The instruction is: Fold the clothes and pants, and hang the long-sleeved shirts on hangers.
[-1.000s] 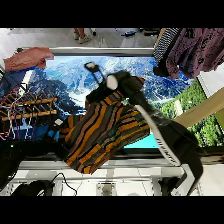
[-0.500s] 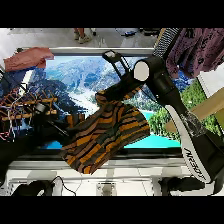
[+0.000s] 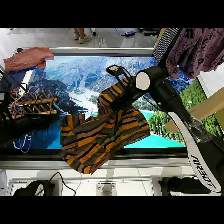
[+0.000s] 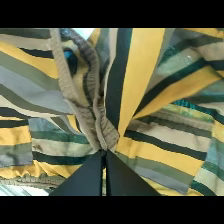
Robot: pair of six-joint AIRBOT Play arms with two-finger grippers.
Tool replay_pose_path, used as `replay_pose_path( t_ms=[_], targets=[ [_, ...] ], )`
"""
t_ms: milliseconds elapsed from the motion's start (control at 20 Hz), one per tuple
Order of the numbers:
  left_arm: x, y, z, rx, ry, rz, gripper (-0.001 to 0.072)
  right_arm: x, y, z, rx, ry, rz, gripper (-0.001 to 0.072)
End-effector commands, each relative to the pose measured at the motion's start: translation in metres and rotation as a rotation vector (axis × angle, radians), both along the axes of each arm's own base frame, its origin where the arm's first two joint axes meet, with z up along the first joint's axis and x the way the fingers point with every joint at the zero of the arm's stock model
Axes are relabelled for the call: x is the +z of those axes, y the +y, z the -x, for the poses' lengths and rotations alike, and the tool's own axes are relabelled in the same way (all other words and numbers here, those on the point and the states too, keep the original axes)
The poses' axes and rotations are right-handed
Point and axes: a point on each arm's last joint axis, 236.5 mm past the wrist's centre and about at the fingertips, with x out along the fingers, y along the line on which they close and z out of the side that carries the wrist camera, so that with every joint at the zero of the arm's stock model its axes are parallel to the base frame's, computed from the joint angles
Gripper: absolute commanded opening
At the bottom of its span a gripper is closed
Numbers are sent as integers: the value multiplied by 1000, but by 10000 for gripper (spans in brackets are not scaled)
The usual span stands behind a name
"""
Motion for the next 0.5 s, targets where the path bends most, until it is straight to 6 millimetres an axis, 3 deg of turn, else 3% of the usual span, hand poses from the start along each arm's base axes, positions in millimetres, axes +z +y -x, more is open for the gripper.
replay_pose_path(
  t_ms=[0,100,200,400,450],
  targets=[
    [-43,59,-28,183,114,56,476,10,-7,1,-5,-32,6,21],
    [-69,92,-40,285,160,66,475,13,-5,-2,-7,-52,-5,21],
    [-83,102,-37,308,209,78,475,14,-3,-5,-8,-64,-13,21],
    [-72,115,-31,318,170,-4,464,16,0,-11,-10,-88,-27,21],
    [-72,122,-25,314,169,-70,390,17,0,-11,-8,-92,-28,21]
  ],
)
